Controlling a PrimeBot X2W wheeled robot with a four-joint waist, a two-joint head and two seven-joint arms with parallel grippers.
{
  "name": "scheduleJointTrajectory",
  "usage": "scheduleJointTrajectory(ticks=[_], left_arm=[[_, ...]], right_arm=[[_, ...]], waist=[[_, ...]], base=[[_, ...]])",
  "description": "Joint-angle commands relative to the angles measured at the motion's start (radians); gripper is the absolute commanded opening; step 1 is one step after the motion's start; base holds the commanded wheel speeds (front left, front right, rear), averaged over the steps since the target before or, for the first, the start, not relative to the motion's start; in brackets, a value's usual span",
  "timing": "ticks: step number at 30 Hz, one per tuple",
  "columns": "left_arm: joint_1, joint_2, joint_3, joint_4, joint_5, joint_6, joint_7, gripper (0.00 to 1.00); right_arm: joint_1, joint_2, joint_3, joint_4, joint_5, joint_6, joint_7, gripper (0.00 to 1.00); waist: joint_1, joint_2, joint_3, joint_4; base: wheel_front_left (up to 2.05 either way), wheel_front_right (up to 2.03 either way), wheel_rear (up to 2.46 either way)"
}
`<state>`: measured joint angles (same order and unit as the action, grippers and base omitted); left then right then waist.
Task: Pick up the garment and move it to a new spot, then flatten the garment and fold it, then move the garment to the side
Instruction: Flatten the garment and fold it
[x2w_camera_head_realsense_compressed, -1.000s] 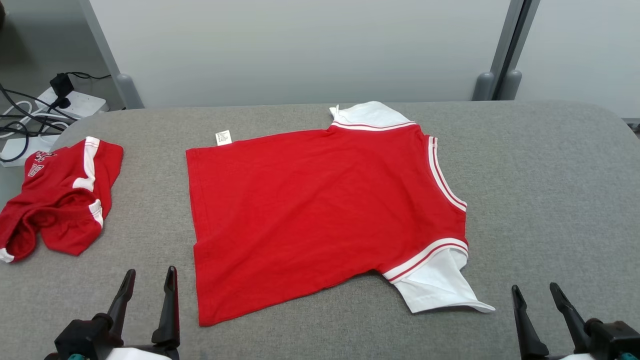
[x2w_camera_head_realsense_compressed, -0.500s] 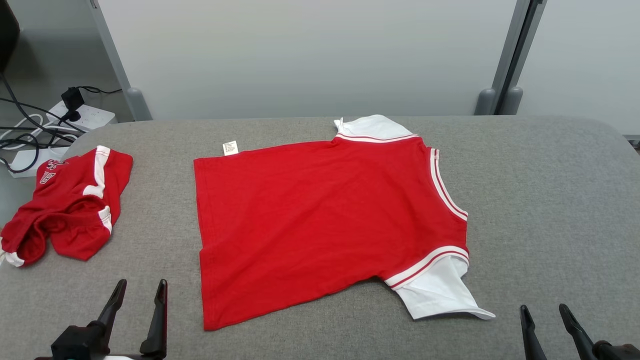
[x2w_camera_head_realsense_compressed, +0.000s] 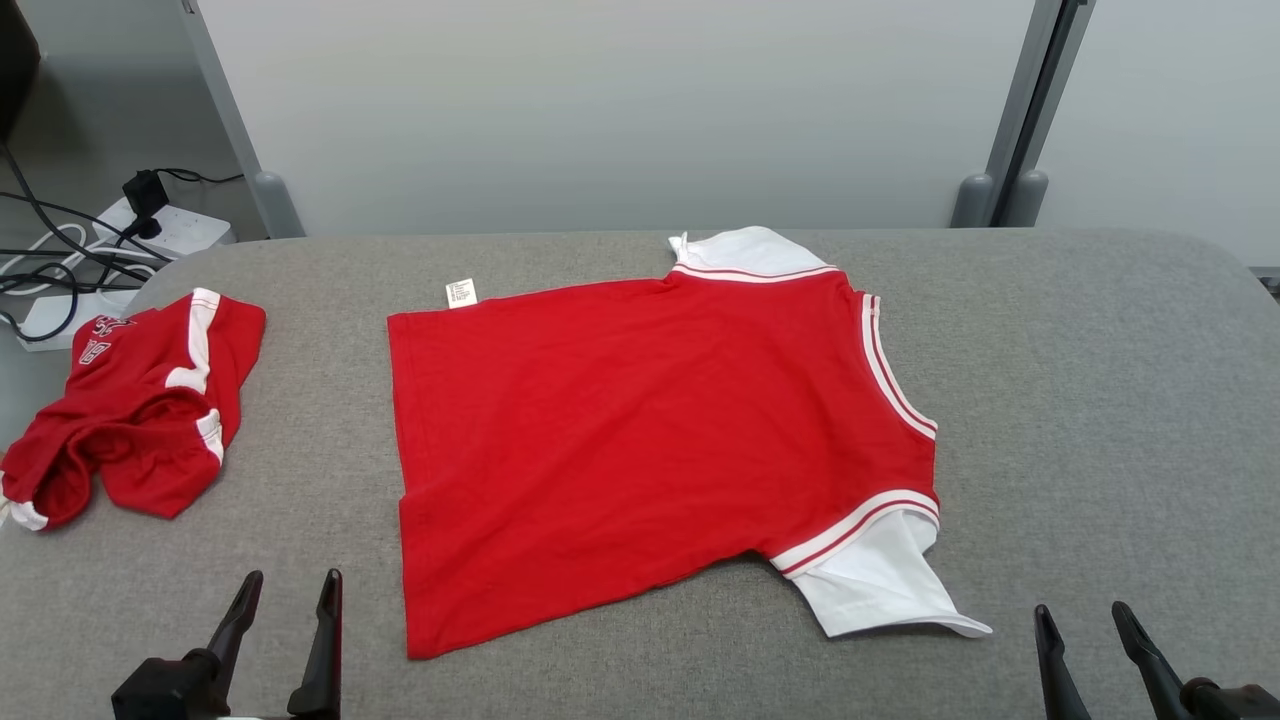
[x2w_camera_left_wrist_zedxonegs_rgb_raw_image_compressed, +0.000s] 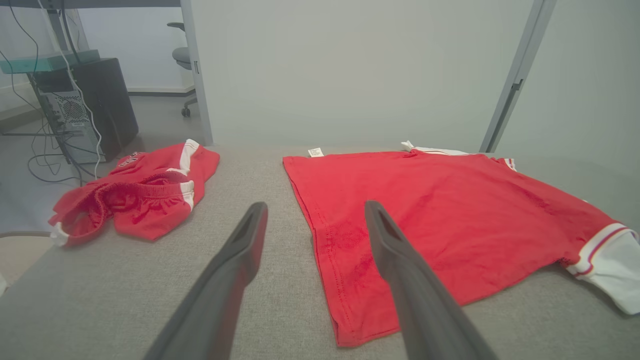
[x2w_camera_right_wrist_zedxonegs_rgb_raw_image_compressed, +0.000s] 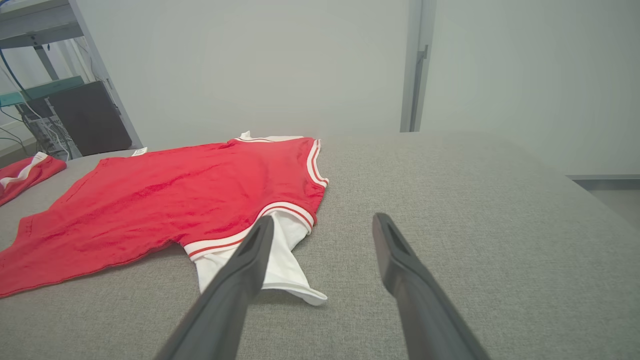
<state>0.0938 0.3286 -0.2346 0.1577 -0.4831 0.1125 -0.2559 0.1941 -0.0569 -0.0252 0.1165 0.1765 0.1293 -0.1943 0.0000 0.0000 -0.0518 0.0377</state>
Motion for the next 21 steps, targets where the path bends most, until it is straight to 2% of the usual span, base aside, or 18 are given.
scheduleJointTrajectory(ticks=[1,4,10,16,21], left_arm=[[-0.05,0.012,0.044,-0.012,0.011,-0.008,-0.005,1.0],[-0.052,0.005,0.034,-0.002,-0.001,-0.018,0.008,1.0],[-0.088,-0.006,-0.004,0.01,-0.04,-0.051,0.11,1.0],[-0.145,-0.005,-0.045,0.011,-0.06,-0.07,0.231,1.0],[-0.207,-0.007,-0.073,0.038,-0.089,-0.099,0.325,1.0]], right_arm=[[-0.025,-0.012,0.024,-0.021,-0.002,0.001,-0.011,1.0],[-0.034,-0.012,0.029,-0.023,0.01,0.001,-0.012,1.0],[-0.082,-0.054,0.037,-0.014,0.047,0.001,0.022,1.0],[-0.158,-0.131,0.057,0.012,0.094,0.001,0.152,1.0],[-0.231,-0.199,0.118,0.041,0.126,0.001,0.266,1.0]], waist=[[0.0,0.0,0.002,0.001],[0.0,0.0,0.004,0.001],[0.0,0.0,0.022,0.002],[0.0,0.0,0.062,0.002],[0.0,0.0,0.14,0.009]], base=[[0.0,0.0,0.0],[0.0,0.0,0.0],[0.0,0.0,0.0],[0.0,0.0,0.0],[0.0,0.0,0.0]])
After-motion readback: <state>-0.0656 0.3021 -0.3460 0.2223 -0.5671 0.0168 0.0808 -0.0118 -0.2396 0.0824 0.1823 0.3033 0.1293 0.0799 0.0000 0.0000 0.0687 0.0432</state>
